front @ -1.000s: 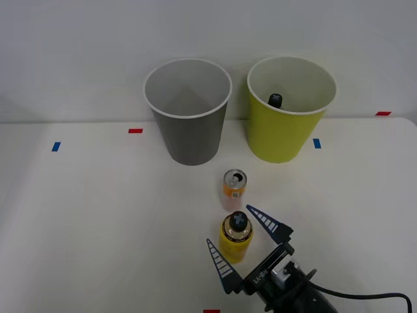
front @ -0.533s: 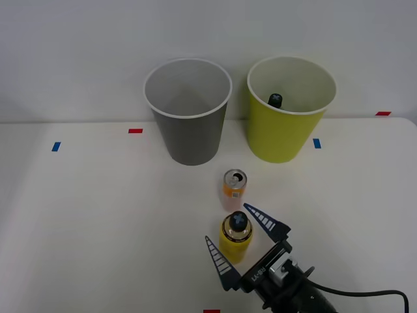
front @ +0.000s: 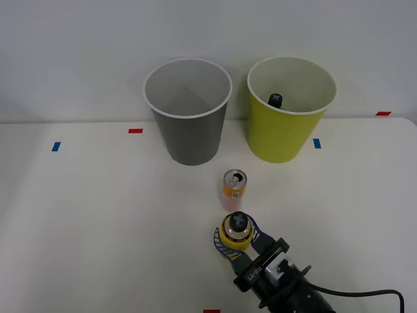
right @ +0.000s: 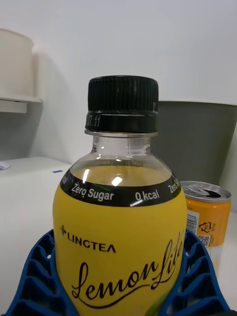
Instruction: Put cans in the gray bin, plastic bottles in the light green bin
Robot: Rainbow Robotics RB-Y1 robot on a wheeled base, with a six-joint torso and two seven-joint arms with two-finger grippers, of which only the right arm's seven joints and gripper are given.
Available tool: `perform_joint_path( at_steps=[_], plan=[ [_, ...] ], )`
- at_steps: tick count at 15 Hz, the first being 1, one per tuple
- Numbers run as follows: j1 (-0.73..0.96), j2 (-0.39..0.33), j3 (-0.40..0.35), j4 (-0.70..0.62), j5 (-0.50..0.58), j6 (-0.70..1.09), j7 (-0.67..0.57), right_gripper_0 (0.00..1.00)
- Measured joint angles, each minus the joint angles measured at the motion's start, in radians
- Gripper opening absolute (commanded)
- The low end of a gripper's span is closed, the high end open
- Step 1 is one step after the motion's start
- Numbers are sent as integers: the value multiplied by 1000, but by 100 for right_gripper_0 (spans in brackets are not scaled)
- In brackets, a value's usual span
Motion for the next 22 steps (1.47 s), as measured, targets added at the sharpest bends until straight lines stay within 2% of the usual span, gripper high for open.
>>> perform_joint_path(
  at_steps=[7, 10, 15, 22],
  plan=[
    [32, -3, -9, -7, -8, -68, 13, 0],
    [86, -27, -29, -68, -11, -71, 14, 0],
    [254, -113, -139, -217, -37, -73, 3, 0],
    [470, -240, -313, -495, -271, -72, -3, 0]
  ],
)
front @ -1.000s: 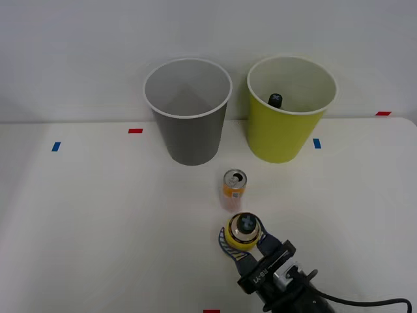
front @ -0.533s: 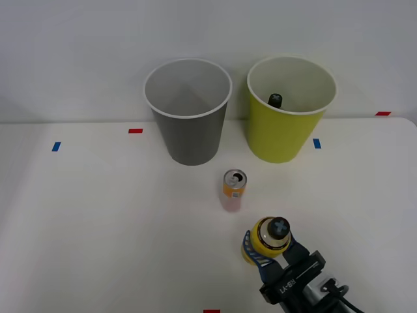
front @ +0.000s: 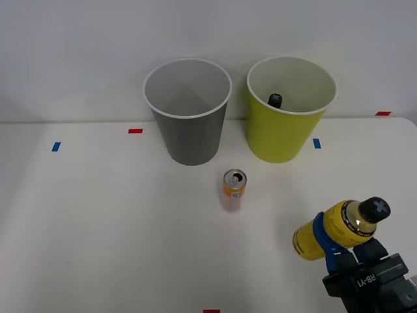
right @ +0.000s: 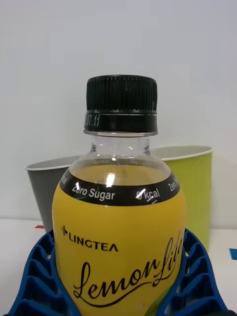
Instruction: Put cans in the gray bin, plastic bottles in the light green bin
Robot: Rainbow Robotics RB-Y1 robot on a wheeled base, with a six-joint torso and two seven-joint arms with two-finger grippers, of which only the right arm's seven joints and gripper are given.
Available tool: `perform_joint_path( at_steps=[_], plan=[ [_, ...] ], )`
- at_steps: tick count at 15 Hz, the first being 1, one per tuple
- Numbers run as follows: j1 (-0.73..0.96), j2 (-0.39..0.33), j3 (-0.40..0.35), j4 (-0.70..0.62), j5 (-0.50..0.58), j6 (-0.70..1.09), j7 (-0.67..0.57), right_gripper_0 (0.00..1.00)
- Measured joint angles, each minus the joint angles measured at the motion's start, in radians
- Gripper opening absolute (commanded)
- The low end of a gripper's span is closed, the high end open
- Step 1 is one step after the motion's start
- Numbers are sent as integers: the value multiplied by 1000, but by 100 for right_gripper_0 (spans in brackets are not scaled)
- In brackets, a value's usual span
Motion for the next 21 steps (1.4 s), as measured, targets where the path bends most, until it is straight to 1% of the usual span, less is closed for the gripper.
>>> perform_joint_path(
  at_steps=[5, 8, 10, 11, 17, 19, 21],
  plan=[
    [20, -13, -94, -131, -184, 3, 0, 0],
    [-39, -24, -129, -224, -330, 41, 2, 0],
    [-75, -7, -189, -264, -379, 119, 0, 0],
    [-92, 15, -229, -277, -396, 180, -1, 0],
    [-316, 242, -460, -296, -522, 623, 6, 0],
    [-388, 300, -532, -285, -544, 739, 11, 0],
    [-456, 334, -548, -226, -543, 773, 16, 0]
  ],
)
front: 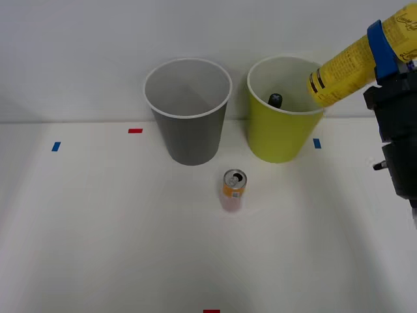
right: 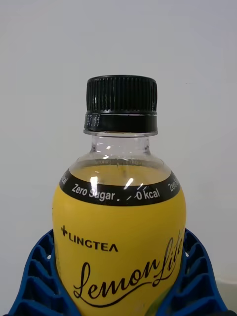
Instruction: Put cans in the gray bin, plastic bottles in the light green bin
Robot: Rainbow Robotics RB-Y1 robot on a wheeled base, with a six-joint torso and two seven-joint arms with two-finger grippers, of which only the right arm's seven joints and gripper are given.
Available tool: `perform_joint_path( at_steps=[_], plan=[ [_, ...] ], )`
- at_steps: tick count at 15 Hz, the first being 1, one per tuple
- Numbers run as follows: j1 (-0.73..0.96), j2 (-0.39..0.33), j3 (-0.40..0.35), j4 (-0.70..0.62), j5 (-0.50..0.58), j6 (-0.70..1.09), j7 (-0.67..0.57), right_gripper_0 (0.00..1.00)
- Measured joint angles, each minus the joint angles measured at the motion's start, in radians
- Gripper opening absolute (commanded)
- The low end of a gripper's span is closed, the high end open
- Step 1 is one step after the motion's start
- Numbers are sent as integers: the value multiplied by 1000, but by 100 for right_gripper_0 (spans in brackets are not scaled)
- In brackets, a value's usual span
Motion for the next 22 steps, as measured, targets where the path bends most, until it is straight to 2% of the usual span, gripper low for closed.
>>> perform_joint_path(
  at_steps=[4, 9, 15, 22],
  plan=[
    [-150, 91, -36, 136, 26, 94, 21, 0],
    [-323, 178, -47, 351, 79, 99, 77, 0],
    [-501, 229, -76, 620, 102, 99, 286, 0],
    [-524, 231, -71, 654, 118, 103, 322, 0]
  ],
)
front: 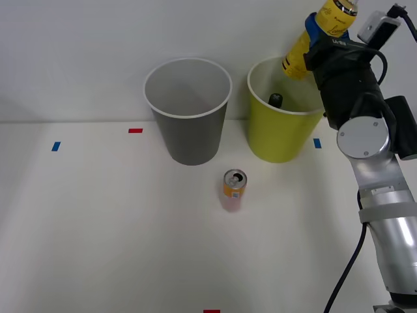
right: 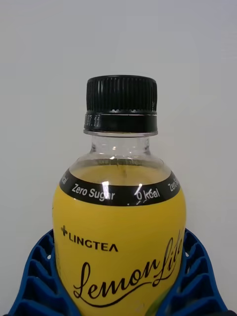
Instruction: Put cans in the gray bin, plastic bottles in the light green bin
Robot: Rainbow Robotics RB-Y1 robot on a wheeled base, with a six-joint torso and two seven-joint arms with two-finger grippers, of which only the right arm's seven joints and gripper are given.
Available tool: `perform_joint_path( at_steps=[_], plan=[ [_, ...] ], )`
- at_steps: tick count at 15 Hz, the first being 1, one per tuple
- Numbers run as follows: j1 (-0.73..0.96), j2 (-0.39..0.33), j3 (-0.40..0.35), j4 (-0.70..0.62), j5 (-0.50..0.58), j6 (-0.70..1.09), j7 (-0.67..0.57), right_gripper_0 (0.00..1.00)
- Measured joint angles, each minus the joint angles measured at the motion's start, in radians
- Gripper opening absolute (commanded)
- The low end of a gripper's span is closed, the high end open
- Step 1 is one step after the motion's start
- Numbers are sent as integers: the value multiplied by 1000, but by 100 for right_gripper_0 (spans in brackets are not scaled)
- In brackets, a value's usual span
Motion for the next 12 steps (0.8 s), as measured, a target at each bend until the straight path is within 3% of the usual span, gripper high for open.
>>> perform_joint_path(
  at_steps=[2, 3, 5, 7, 9, 12],
  plan=[
    [0, 0, 1, 0, 10, 1, 12, 0],
    [0, 0, 1, 0, 14, 0, 17, 6],
    [0, -1, 1, 0, 16, 0, 20, 45],
    [1, 0, 1, 0, 7, 0, 16, 63],
    [1, 6, 2, 0, -2, 0, 9, 70],
    [1, 19, 3, -3, -7, -1, 7, 70]
  ],
)
